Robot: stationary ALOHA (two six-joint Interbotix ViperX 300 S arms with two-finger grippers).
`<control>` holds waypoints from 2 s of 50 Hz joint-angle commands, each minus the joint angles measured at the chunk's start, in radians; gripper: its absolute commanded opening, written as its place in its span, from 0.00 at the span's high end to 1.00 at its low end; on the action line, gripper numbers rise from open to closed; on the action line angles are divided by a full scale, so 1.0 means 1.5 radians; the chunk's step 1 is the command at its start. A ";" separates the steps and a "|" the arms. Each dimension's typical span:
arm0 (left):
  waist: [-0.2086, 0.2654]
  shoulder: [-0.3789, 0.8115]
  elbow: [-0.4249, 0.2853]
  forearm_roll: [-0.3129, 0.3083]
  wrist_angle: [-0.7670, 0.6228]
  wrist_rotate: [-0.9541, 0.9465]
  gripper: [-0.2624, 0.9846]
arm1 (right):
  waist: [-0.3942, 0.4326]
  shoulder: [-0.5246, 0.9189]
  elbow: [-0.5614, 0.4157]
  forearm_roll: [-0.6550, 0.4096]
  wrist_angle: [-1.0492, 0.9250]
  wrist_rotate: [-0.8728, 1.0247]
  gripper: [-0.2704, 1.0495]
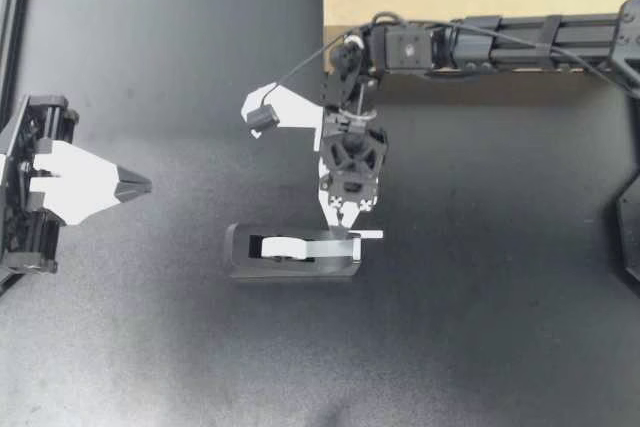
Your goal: Cut a small piece of tape from the tape dispenser then place it on the cardboard box's edge.
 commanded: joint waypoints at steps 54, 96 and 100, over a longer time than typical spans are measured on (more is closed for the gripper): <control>-0.001 0.003 -0.007 -0.001 -0.005 -0.003 0.89 | 0.034 -0.063 -0.019 -0.016 -0.022 0.045 0.90; -0.001 0.002 -0.008 -0.001 -0.005 -0.003 0.89 | 0.021 -0.143 0.131 -0.024 -0.065 0.041 0.90; -0.001 0.002 -0.006 -0.001 -0.006 -0.003 0.89 | 0.017 -0.146 0.136 -0.025 -0.070 0.041 0.90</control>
